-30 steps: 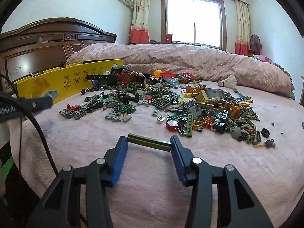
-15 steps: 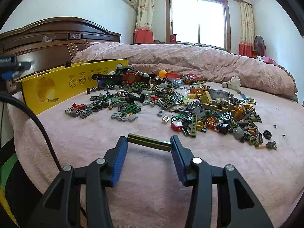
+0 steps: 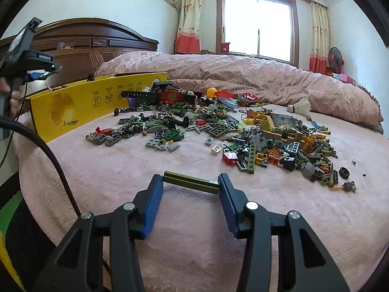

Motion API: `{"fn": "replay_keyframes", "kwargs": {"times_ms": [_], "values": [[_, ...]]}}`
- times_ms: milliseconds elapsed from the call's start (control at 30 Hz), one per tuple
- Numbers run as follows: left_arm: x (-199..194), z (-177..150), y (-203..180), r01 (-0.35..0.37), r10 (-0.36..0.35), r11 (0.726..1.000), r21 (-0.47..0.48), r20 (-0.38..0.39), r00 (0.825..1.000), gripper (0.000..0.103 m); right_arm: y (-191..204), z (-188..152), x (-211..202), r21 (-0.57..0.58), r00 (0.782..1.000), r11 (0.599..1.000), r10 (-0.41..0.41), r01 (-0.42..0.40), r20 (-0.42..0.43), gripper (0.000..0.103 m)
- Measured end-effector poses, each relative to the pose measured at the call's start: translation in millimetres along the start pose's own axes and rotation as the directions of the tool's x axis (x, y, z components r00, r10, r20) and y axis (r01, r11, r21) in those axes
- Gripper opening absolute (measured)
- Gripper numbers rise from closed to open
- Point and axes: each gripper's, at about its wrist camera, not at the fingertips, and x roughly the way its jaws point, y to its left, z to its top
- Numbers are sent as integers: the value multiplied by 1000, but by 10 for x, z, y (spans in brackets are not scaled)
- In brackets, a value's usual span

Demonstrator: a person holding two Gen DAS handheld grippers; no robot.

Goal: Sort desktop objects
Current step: 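Drop the grey plate into the yellow box with the left tool while the right carries the beam, then lower the olive-green beam into the yellow box and open the right tool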

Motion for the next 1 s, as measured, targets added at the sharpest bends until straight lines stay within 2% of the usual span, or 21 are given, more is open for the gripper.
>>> {"fn": "replay_keyframes", "kwargs": {"times_ms": [267, 333, 400, 500, 600, 700, 767, 833, 933, 1000], "values": [[300, 195, -8, -38, 42, 997, 70, -54, 998, 45, 21, 32, 30, -4, 1000, 1000, 5, -5, -24, 48], [353, 209, -7, -37, 43, 996, 78, -71, 997, 51, 43, 87, 20, -11, 999, 1000, 17, -18, -27, 48], [384, 208, -3, -37, 44, 996, 82, -86, 995, 52, 69, 162, 4, -20, 999, 999, 32, -32, -21, 48], [386, 205, 18, -13, 21, 997, 74, -100, 995, 66, 126, 279, -10, -34, 998, 997, 62, -63, -13, 48], [389, 206, 44, -1, 6, 999, 55, -102, 995, 67, 222, 464, 27, -43, 993, 992, 116, -117, -11, 48], [430, 186, 91, -5, 8, 1000, 27, -131, 991, 67, 326, 709, 115, -35, 982, 982, 186, -187, -9, 48], [464, 150, 128, -35, 36, 999, 12, -153, 988, 67, 401, 867, 191, -35, 974, 973, 228, -228, -8, 48], [485, 125, 167, -50, 48, 999, -3, -170, 984, 67, 494, 1090, 314, -27, 958, 958, 286, -286, -10, 48], [446, 126, 224, -39, 31, 998, -54, -140, 990, 67, 619, 1366, 492, -23, 939, 939, 343, -343, -10, 48], [461, 122, 220, -29, 21, 998, -51, -151, 988, 67, 723, 1570, 664, -32, 929, 929, 370, -370, -9, 48]]}}
